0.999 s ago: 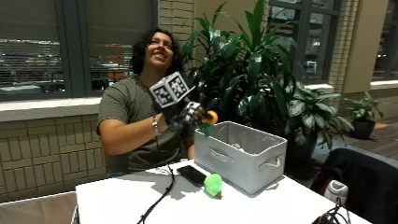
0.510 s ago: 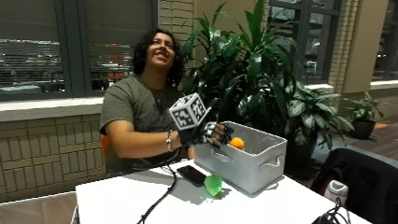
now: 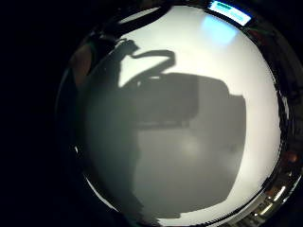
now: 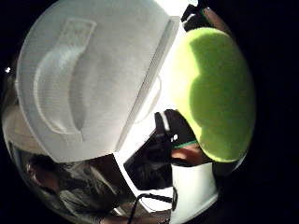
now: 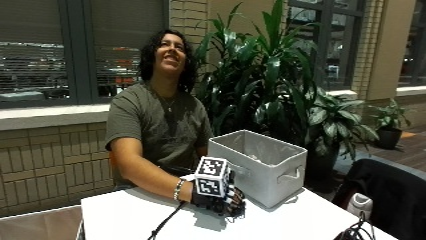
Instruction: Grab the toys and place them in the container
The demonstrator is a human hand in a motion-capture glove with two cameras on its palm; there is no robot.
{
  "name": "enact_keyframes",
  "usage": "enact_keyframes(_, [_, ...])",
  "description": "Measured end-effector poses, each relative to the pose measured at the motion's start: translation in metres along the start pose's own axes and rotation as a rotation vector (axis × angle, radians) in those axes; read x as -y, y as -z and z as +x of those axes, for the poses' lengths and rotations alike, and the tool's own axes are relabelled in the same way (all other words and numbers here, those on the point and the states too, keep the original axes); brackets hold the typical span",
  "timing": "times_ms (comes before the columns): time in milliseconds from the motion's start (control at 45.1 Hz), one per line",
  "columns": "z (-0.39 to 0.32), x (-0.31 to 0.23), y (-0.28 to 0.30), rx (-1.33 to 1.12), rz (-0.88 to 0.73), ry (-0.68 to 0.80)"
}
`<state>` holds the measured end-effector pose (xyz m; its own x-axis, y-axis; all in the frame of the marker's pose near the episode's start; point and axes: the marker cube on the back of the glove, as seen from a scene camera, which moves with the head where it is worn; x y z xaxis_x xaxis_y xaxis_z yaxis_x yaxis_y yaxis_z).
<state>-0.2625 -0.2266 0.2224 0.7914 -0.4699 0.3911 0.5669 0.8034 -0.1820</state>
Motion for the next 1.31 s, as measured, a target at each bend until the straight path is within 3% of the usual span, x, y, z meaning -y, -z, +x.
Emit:
enact_keyframes(178, [-0.004, -0.013, 0.015, 0.036, 0.094, 0.007])
enact_keyframes(355, [0.005, -0.061, 0.076, 0.157, 0.182, -0.040])
enact_keyframes(488, [-0.032, -0.089, 0.135, 0.116, 0.241, 0.038])
enact_keyframes(555, [-0.084, -0.094, 0.161, 0.110, 0.287, 0.167])
enact_keyframes(688, [-0.173, -0.067, 0.199, 0.132, 0.268, 0.393])
enact_keyframes(865, [-0.250, -0.005, 0.172, -0.008, 0.218, 0.409])
enact_keyframes(1021, [-0.235, 0.009, 0.161, -0.015, 0.200, 0.343])
enact_keyframes(1309, [-0.156, -0.099, 0.191, -0.034, 0.261, 0.206])
